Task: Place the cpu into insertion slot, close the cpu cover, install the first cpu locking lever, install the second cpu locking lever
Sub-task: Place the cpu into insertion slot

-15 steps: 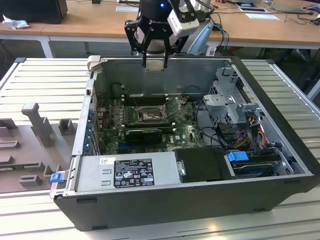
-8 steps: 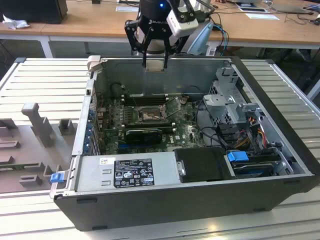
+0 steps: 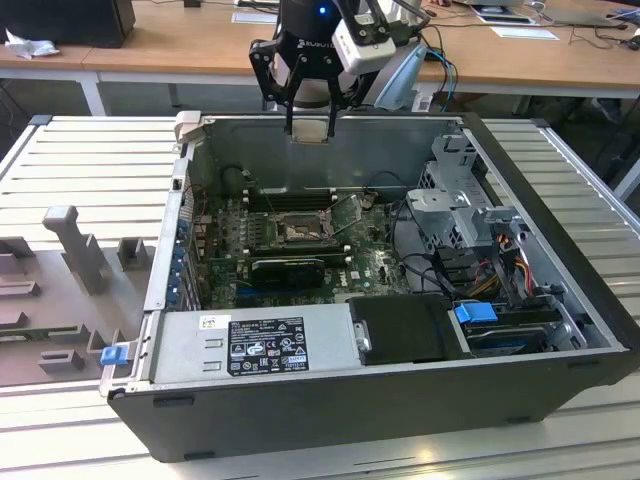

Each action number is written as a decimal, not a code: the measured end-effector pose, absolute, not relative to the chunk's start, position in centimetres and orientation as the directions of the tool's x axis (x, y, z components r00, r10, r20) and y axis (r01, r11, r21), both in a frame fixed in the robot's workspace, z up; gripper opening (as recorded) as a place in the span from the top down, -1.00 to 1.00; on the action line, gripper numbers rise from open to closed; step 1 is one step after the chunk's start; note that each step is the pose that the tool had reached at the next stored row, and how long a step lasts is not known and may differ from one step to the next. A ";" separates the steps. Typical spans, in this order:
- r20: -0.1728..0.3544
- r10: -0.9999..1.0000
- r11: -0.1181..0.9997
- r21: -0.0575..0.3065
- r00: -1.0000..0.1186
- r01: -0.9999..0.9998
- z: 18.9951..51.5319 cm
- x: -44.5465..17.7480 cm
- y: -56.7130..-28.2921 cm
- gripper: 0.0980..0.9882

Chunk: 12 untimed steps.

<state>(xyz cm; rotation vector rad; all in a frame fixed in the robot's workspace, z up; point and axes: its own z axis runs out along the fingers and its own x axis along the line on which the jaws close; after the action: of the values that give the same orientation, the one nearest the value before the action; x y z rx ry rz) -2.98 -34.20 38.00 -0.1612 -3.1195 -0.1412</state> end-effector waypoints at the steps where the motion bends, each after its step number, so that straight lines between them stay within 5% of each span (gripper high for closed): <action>1: 0.019 0.105 0.990 0.089 -0.994 0.106 38.0 -3.0 -34.2 0.03; 12: 0.019 0.124 0.988 0.089 -0.992 0.126 38.0 -3.0 -34.2 0.03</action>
<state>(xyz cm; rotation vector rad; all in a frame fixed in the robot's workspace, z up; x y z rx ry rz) -2.98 -34.20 38.00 -0.1962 -3.1185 -0.1414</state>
